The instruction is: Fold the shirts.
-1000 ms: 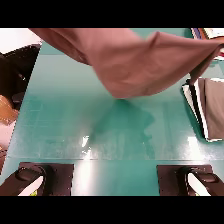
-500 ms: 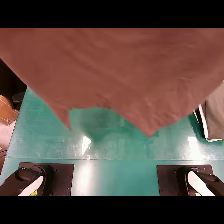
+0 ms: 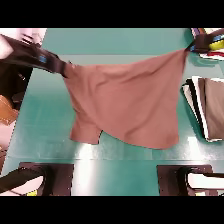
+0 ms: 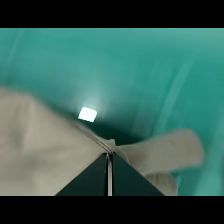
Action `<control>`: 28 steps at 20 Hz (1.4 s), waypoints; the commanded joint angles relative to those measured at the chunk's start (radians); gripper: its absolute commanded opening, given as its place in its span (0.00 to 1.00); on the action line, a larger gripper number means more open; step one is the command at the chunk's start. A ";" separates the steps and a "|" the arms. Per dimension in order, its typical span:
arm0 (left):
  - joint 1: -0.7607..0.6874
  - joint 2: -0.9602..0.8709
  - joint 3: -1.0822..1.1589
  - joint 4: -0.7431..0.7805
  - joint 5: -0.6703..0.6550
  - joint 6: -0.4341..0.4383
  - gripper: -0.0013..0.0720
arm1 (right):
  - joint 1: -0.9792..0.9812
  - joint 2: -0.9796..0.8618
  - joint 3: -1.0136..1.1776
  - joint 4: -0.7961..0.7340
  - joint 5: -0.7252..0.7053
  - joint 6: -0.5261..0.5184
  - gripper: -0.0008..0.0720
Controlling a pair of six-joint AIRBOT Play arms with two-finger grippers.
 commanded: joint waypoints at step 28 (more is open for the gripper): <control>0.348 -0.272 -0.420 -0.455 0.084 0.114 0.56 | -0.160 0.222 -0.698 0.404 -0.051 -0.127 0.48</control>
